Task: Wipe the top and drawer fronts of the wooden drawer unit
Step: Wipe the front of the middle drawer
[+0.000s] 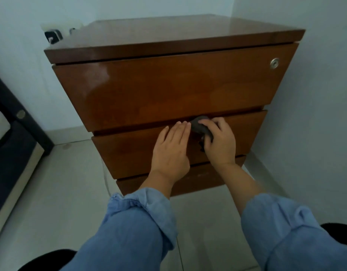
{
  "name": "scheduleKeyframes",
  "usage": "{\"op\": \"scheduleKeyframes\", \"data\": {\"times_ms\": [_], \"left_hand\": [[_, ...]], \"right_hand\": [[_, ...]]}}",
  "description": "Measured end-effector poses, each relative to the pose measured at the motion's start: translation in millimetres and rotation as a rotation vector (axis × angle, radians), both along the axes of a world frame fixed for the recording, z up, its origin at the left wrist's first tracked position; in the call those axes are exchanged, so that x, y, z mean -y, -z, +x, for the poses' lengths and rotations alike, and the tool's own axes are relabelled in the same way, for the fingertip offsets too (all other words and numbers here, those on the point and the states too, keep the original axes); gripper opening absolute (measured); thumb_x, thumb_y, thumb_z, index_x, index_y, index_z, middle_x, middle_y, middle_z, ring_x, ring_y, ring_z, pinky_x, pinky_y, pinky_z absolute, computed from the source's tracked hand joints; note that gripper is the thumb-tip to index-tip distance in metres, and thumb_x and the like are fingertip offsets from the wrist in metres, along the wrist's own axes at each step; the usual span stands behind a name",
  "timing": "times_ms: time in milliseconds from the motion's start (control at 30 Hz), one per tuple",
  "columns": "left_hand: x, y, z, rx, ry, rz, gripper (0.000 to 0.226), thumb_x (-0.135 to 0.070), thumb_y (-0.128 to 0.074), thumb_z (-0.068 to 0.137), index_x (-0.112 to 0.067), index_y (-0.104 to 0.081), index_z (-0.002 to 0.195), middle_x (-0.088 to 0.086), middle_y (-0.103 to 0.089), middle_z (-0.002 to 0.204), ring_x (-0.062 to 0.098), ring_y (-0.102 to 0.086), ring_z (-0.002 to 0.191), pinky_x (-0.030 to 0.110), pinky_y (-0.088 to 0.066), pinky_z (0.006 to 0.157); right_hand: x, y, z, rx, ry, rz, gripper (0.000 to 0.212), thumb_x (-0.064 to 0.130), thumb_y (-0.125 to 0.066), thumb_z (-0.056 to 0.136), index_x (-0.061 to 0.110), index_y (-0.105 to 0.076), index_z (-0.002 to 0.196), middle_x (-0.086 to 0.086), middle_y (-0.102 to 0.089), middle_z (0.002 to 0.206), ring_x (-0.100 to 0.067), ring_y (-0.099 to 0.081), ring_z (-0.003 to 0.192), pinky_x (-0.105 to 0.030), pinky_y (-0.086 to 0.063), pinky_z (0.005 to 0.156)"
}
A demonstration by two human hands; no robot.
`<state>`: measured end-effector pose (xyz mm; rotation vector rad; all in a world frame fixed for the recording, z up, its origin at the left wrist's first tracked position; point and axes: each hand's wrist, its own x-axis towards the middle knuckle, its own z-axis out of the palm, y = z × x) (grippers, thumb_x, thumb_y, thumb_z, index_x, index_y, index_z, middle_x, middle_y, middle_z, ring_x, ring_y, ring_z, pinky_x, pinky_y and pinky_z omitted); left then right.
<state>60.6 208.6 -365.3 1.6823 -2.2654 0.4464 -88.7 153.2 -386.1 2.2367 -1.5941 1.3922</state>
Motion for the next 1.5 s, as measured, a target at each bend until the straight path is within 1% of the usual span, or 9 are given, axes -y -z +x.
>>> {"op": "scheduleKeyframes", "data": {"times_ms": [133, 400, 633, 767, 900, 1000, 1133, 1333, 1500], "left_hand": [[4, 2, -5, -0.009, -0.055, 0.018, 0.081, -0.026, -0.049, 0.084, -0.012, -0.007, 0.152, 0.004, -0.016, 0.159, 0.016, -0.012, 0.146, 0.037, -0.003, 0.120], [10, 2, -9, -0.133, -0.074, -0.070, 0.080, -0.028, -0.056, 0.068, -0.008, -0.038, 0.143, 0.007, -0.051, 0.140, 0.018, -0.045, 0.131, 0.033, -0.022, 0.114], [11, 6, -12, -0.164, -0.093, -0.090, 0.080, -0.025, -0.061, 0.064, -0.006, -0.044, 0.140, 0.009, -0.055, 0.135, 0.021, -0.050, 0.127, 0.037, -0.031, 0.111], [12, 3, -11, -0.112, -0.125, -0.068, 0.080, -0.028, -0.060, 0.068, -0.009, -0.039, 0.143, 0.006, -0.052, 0.138, 0.019, -0.046, 0.129, 0.038, -0.029, 0.112], [14, -6, -31, -0.073, -0.122, -0.022, 0.078, -0.030, -0.054, 0.076, -0.011, -0.030, 0.147, 0.005, -0.047, 0.143, 0.018, -0.040, 0.133, 0.037, -0.025, 0.112], [25, -13, -50, -0.038, -0.059, 0.002, 0.075, -0.031, -0.051, 0.082, -0.012, -0.024, 0.149, 0.004, -0.042, 0.146, 0.018, -0.036, 0.135, 0.036, -0.022, 0.113], [34, -15, -60, -0.074, -0.071, 0.021, 0.073, -0.030, -0.053, 0.082, -0.013, -0.027, 0.148, 0.004, -0.041, 0.146, 0.019, -0.036, 0.134, 0.035, -0.023, 0.113], [36, -2, -61, -0.131, -0.076, -0.109, 0.071, -0.021, -0.064, 0.066, -0.010, -0.052, 0.135, 0.007, -0.058, 0.128, 0.021, -0.053, 0.119, 0.037, -0.034, 0.109], [45, 3, -69, -0.213, -0.106, -0.132, 0.068, -0.019, -0.062, 0.065, -0.010, -0.054, 0.132, 0.009, -0.059, 0.126, 0.026, -0.054, 0.118, 0.039, -0.029, 0.112]], "right_hand": [[8, 2, -3, 0.006, -0.022, -0.027, 0.032, -0.002, -0.057, 0.080, 0.015, -0.066, 0.105, -0.008, -0.057, 0.094, -0.025, -0.056, 0.084, -0.037, -0.051, 0.068], [6, 86, -15, -0.003, -0.052, 0.278, 0.039, -0.011, -0.066, 0.065, 0.016, -0.071, 0.094, -0.006, -0.057, 0.084, -0.026, -0.057, 0.072, -0.028, -0.046, 0.061], [10, 134, -27, -0.024, 0.031, 0.663, 0.039, -0.003, -0.053, 0.083, 0.023, -0.069, 0.107, -0.006, -0.060, 0.103, -0.026, -0.058, 0.084, -0.027, -0.040, 0.062], [1, 110, -32, 0.027, 0.025, 0.492, 0.037, -0.006, -0.057, 0.080, 0.018, -0.068, 0.106, -0.006, -0.058, 0.101, -0.028, -0.057, 0.085, -0.029, -0.043, 0.066], [-1, 42, -51, -0.005, 0.022, 0.167, 0.041, -0.005, -0.057, 0.071, 0.016, -0.065, 0.105, -0.006, -0.055, 0.096, -0.028, -0.055, 0.085, -0.038, -0.049, 0.071], [15, -5, -61, -0.007, 0.053, 0.009, 0.037, -0.004, -0.056, 0.072, 0.015, -0.064, 0.103, -0.006, -0.055, 0.096, -0.026, -0.054, 0.086, -0.036, -0.047, 0.072], [27, -10, -66, 0.041, 0.013, 0.044, 0.036, -0.010, -0.061, 0.071, 0.014, -0.068, 0.096, -0.006, -0.058, 0.091, -0.024, -0.057, 0.086, -0.032, -0.048, 0.071], [27, 50, -70, 0.122, 0.068, 0.191, 0.040, -0.016, -0.059, 0.063, 0.012, -0.069, 0.089, -0.006, -0.054, 0.086, -0.027, -0.057, 0.078, -0.030, -0.045, 0.064], [29, 75, -66, 0.207, 0.081, 0.210, 0.039, -0.017, -0.057, 0.060, 0.011, -0.069, 0.085, -0.007, -0.053, 0.082, -0.023, -0.054, 0.075, -0.031, -0.046, 0.063]]}}
